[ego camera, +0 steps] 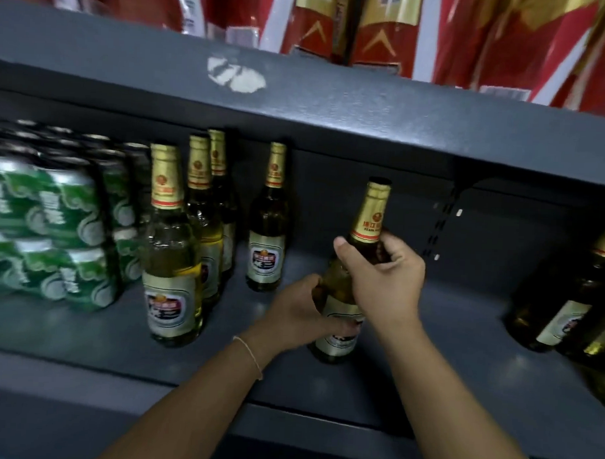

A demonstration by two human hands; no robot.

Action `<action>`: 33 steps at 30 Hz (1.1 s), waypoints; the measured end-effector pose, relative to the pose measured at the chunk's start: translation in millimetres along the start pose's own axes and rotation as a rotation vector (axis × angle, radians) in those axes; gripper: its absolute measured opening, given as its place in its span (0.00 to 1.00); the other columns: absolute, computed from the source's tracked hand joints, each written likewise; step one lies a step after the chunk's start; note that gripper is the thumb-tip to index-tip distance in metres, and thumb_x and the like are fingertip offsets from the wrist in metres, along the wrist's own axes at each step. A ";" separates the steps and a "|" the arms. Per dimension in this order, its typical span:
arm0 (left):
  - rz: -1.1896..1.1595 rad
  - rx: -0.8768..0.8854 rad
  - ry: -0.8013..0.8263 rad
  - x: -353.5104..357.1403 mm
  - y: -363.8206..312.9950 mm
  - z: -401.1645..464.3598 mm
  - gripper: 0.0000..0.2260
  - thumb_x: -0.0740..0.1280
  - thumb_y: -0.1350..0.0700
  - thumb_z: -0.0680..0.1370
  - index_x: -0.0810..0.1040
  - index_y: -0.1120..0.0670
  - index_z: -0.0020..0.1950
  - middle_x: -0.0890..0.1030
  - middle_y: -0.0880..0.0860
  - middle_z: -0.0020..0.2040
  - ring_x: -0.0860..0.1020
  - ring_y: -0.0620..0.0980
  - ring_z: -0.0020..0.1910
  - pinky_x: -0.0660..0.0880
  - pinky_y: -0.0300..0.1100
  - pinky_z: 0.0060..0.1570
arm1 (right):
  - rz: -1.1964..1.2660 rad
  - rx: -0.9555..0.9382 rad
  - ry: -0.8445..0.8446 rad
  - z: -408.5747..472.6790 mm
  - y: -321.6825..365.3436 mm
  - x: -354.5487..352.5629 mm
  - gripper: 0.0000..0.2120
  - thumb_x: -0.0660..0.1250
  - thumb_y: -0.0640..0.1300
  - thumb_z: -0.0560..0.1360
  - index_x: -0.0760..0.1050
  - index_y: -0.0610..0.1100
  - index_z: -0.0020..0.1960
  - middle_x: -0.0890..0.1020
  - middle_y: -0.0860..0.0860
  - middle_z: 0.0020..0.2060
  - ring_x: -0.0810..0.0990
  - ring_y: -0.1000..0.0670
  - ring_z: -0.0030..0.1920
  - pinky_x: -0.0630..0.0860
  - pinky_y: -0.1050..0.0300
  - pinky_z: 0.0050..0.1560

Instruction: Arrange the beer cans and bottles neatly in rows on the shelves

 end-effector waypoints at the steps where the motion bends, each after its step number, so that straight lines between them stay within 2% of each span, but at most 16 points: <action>1: -0.011 -0.004 -0.030 -11.8 4.8 -2.9 0.31 0.82 0.45 0.56 0.76 0.48 0.55 0.84 0.43 0.50 0.82 0.41 0.51 0.79 0.49 0.55 | 0.007 -0.003 0.006 -2.0 2.4 11.0 0.10 0.76 0.58 0.66 0.82 0.56 0.42 0.85 0.53 0.38 0.83 0.45 0.49 0.81 0.41 0.50; 4: -0.063 -0.024 -0.094 -40.6 17.9 -11.3 0.29 0.82 0.51 0.59 0.74 0.49 0.56 0.83 0.44 0.51 0.82 0.42 0.51 0.79 0.49 0.56 | 0.030 -0.003 0.021 -9.1 11.4 40.8 0.10 0.77 0.59 0.66 0.82 0.55 0.42 0.85 0.54 0.38 0.83 0.44 0.48 0.80 0.40 0.50; 8: -0.129 -0.002 -0.152 -66.5 28.6 -20.6 0.27 0.80 0.55 0.65 0.73 0.47 0.60 0.82 0.43 0.54 0.80 0.41 0.53 0.78 0.45 0.58 | 0.096 0.040 0.035 -16.1 24.6 73.1 0.06 0.79 0.48 0.69 0.83 0.49 0.42 0.86 0.52 0.35 0.86 0.48 0.40 0.83 0.42 0.46; 10: -0.150 0.027 -0.188 -75.4 30.3 -25.8 0.25 0.78 0.56 0.68 0.73 0.45 0.61 0.82 0.42 0.54 0.80 0.38 0.54 0.77 0.39 0.57 | 0.112 0.055 0.047 -17.5 29.5 87.5 0.05 0.78 0.45 0.70 0.84 0.47 0.44 0.86 0.52 0.37 0.86 0.51 0.41 0.84 0.45 0.46; 14: -0.172 0.063 -0.264 -85.2 40.9 -34.0 0.23 0.75 0.55 0.71 0.71 0.44 0.62 0.81 0.40 0.54 0.78 0.34 0.53 0.73 0.28 0.52 | 0.115 0.086 0.063 -16.9 33.6 111.2 0.08 0.78 0.44 0.70 0.84 0.46 0.48 0.87 0.54 0.38 0.86 0.53 0.42 0.84 0.48 0.48; 18: -0.174 0.041 -0.308 -86.4 62.0 -35.8 0.32 0.78 0.54 0.68 0.67 0.46 0.68 0.80 0.40 0.58 0.78 0.36 0.56 0.75 0.38 0.60 | 0.135 0.094 0.051 -13.4 31.0 126.7 0.08 0.78 0.44 0.70 0.83 0.49 0.48 0.87 0.52 0.39 0.86 0.49 0.45 0.83 0.44 0.50; 21: -0.138 0.005 -0.348 -90.1 73.0 -32.3 0.36 0.78 0.53 0.66 0.65 0.47 0.70 0.79 0.41 0.58 0.78 0.38 0.57 0.76 0.44 0.61 | 0.141 0.091 0.041 -13.3 30.7 135.1 0.07 0.78 0.44 0.69 0.83 0.49 0.47 0.87 0.51 0.40 0.86 0.47 0.46 0.83 0.42 0.50; 23: -0.127 -0.019 -0.361 -91.6 76.6 -30.2 0.37 0.77 0.53 0.67 0.63 0.46 0.71 0.79 0.41 0.58 0.78 0.39 0.57 0.75 0.44 0.61 | 0.111 0.081 0.042 -12.2 30.8 138.5 0.09 0.79 0.46 0.69 0.83 0.48 0.47 0.87 0.52 0.40 0.86 0.48 0.46 0.83 0.43 0.50; 25: -0.132 -0.039 -0.365 -92.1 78.8 -30.2 0.35 0.77 0.54 0.69 0.62 0.48 0.71 0.78 0.43 0.59 0.77 0.39 0.56 0.74 0.39 0.61 | 0.077 0.059 0.059 -10.0 31.7 136.6 0.11 0.79 0.48 0.69 0.83 0.47 0.49 0.87 0.52 0.41 0.86 0.50 0.46 0.83 0.45 0.50; 27: -0.120 -0.061 -0.369 -93.2 81.7 -30.3 0.34 0.76 0.55 0.70 0.61 0.47 0.69 0.77 0.44 0.59 0.77 0.41 0.56 0.73 0.40 0.61 | 0.101 0.044 0.121 -12.6 27.4 131.2 0.11 0.77 0.49 0.71 0.81 0.49 0.51 0.86 0.52 0.45 0.85 0.53 0.49 0.83 0.51 0.51; 28: -0.107 -0.074 -0.368 -93.5 83.8 -29.7 0.34 0.76 0.54 0.70 0.61 0.47 0.69 0.77 0.45 0.60 0.77 0.42 0.57 0.73 0.42 0.62 | 0.147 0.063 0.155 -17.3 19.6 126.9 0.13 0.75 0.48 0.71 0.79 0.50 0.54 0.85 0.54 0.49 0.84 0.57 0.51 0.82 0.58 0.52; 30: -0.077 -0.087 -0.360 -92.8 86.5 -28.3 0.34 0.75 0.52 0.71 0.61 0.46 0.71 0.77 0.46 0.61 0.76 0.44 0.60 0.72 0.45 0.64 | 0.237 0.142 0.211 -32.6 -9.7 115.8 0.21 0.72 0.45 0.71 0.73 0.51 0.62 0.81 0.58 0.55 0.81 0.64 0.55 0.78 0.67 0.52; 31: -0.054 -0.083 -0.360 -92.5 86.6 -28.2 0.34 0.74 0.52 0.71 0.60 0.46 0.72 0.76 0.46 0.63 0.75 0.45 0.62 0.71 0.45 0.66 | 0.240 0.190 0.245 -42.1 -27.2 111.6 0.24 0.71 0.45 0.70 0.71 0.50 0.66 0.80 0.57 0.57 0.80 0.63 0.57 0.77 0.66 0.54; 33: 0.006 -0.071 -0.366 -92.3 83.8 -29.9 0.35 0.71 0.51 0.74 0.56 0.47 0.76 0.70 0.47 0.69 0.68 0.47 0.70 0.64 0.45 0.71 | 0.198 0.298 0.331 -60.5 -60.4 111.0 0.27 0.70 0.46 0.71 0.70 0.47 0.70 0.80 0.54 0.61 0.78 0.58 0.62 0.75 0.56 0.65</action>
Point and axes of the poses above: each hand's wrist, its own z-axis towards the middle knuckle, its own x-axis out of the palm, y = z × x, the point moved 8 cm from there along z, towards the middle knuckle
